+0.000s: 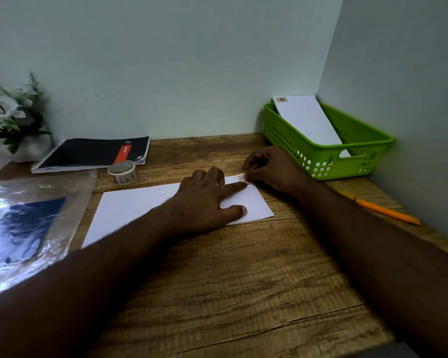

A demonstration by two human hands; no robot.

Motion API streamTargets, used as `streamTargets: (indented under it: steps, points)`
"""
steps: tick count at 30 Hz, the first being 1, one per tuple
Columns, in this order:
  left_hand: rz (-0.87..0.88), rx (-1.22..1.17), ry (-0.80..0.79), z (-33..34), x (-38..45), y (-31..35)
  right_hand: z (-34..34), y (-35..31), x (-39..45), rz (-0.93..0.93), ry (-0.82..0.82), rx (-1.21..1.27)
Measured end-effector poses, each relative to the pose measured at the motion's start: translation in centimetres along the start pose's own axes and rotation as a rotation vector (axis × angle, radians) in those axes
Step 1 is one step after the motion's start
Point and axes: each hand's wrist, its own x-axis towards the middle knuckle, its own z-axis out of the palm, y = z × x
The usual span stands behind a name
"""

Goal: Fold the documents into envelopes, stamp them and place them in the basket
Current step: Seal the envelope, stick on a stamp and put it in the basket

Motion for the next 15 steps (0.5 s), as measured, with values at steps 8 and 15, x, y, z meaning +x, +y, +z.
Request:
streamTargets:
  steps: [8, 15]
  points:
    - [-0.012, 0.006, -0.015, -0.06, -0.01, 0.03, 0.04, 0.1, 0.12, 0.017, 0.017, 0.0]
    - [-0.017, -0.007, -0.024, -0.12, 0.04, 0.11, 0.12, 0.22, 0.56, 0.084, -0.032, 0.036]
